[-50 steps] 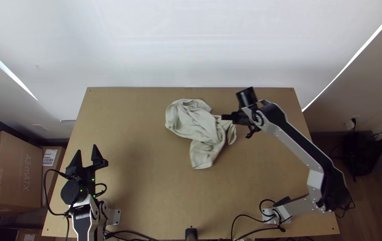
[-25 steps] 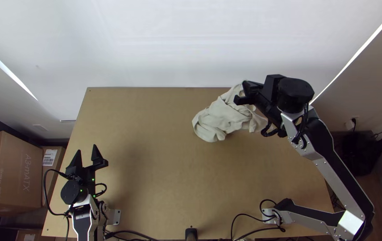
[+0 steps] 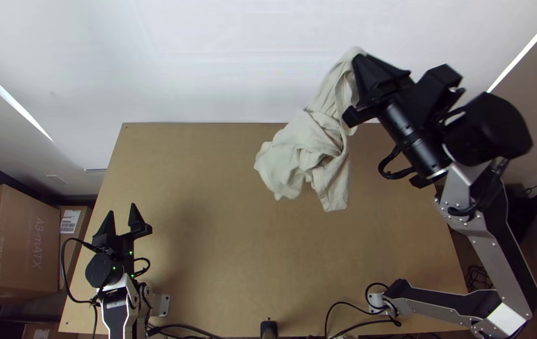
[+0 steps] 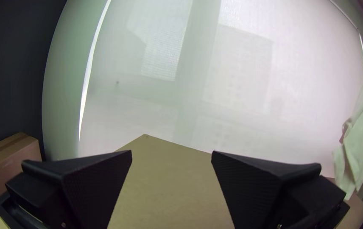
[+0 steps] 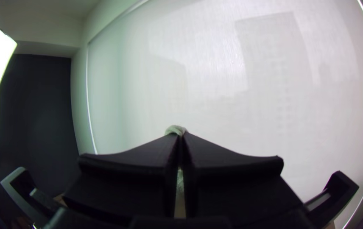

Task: Fold the t-shirt

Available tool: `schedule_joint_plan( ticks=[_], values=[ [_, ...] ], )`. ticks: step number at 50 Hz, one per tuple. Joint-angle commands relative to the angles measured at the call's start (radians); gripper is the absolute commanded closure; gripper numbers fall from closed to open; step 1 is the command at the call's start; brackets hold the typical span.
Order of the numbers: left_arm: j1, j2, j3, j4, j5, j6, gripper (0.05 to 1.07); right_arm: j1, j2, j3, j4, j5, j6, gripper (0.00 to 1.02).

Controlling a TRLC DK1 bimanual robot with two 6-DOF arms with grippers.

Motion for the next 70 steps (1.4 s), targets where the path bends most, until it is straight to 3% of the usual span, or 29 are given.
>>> schedule_joint_plan(
  ticks=[1,8,12,15,33,40,52,58,70],
  values=[
    [-0.003,-0.004,-0.035,-0.015,-0.012,0.006,0.10,0.019,0.004,0.041,0.068,0.012,-0.013,1.00],
    [-0.003,-0.004,-0.035,-0.015,-0.012,0.006,0.10,0.106,-0.012,-0.038,-0.001,-0.001,-0.062,1.00],
    [-0.003,-0.004,-0.037,-0.015,-0.012,0.006,0.10,0.139,-0.026,-0.180,-0.001,-0.001,-0.206,1.00],
    [-0.003,-0.004,-0.035,-0.015,-0.012,0.006,0.10,0.137,-0.024,-0.239,0.012,0.004,-0.237,1.00],
    [-0.003,-0.004,-0.035,-0.015,-0.012,0.006,0.10,0.139,-0.015,-0.246,0.020,0.009,-0.204,1.00],
    [-0.003,-0.004,-0.035,-0.015,-0.012,0.006,0.10,0.140,-0.004,-0.286,-0.057,0.019,-0.192,1.00],
    [-0.003,-0.004,-0.035,-0.015,-0.012,0.006,0.10,0.218,0.022,-0.391,-0.107,0.032,-0.137,1.00],
    [-0.003,-0.004,-0.037,-0.015,-0.012,0.006,0.10,0.148,0.097,-0.401,-0.115,0.032,-0.071,1.00],
    [-0.003,-0.004,-0.037,-0.015,-0.012,0.006,0.10,-0.029,0.162,-0.507,-0.103,0.027,-0.008,1.00]
  ],
)
